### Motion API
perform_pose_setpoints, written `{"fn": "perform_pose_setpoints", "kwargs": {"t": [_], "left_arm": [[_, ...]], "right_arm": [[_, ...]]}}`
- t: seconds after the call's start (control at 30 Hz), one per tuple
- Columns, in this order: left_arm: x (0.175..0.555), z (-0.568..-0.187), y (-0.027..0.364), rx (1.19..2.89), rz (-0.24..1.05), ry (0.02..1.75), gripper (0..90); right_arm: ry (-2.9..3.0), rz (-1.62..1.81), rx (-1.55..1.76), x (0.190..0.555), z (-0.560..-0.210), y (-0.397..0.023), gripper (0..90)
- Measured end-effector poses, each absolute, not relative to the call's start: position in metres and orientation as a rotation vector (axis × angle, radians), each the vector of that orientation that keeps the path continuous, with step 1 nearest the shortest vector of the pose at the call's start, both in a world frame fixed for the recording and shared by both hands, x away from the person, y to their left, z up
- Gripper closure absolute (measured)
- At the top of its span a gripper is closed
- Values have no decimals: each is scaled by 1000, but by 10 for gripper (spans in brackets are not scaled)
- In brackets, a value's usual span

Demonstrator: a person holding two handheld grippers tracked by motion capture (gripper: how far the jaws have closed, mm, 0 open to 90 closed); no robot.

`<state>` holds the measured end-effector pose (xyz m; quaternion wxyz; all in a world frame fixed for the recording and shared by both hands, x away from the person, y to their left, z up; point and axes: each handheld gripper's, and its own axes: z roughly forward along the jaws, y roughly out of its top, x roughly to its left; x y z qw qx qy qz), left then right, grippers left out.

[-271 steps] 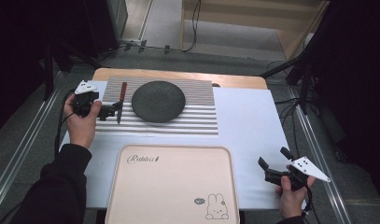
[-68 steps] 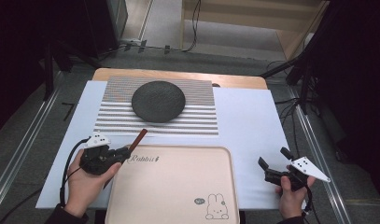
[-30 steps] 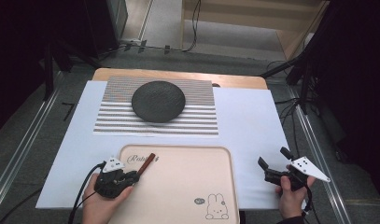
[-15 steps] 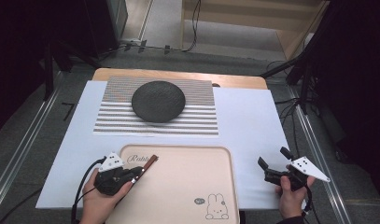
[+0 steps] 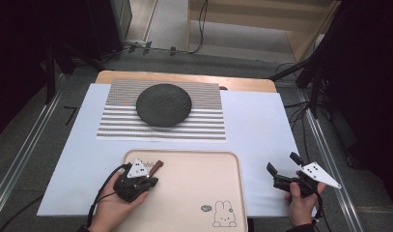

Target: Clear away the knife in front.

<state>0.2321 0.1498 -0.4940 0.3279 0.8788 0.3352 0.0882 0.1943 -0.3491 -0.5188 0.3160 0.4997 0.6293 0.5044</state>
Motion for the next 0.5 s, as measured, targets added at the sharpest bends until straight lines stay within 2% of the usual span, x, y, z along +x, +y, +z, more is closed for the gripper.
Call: {"fn": "perform_pose_setpoints", "kwargs": {"t": [0.5], "left_arm": [[237,-493,183,2261,211,961,900]], "right_arm": [[1654,1333,1317,194,-519,-350,0]]}}
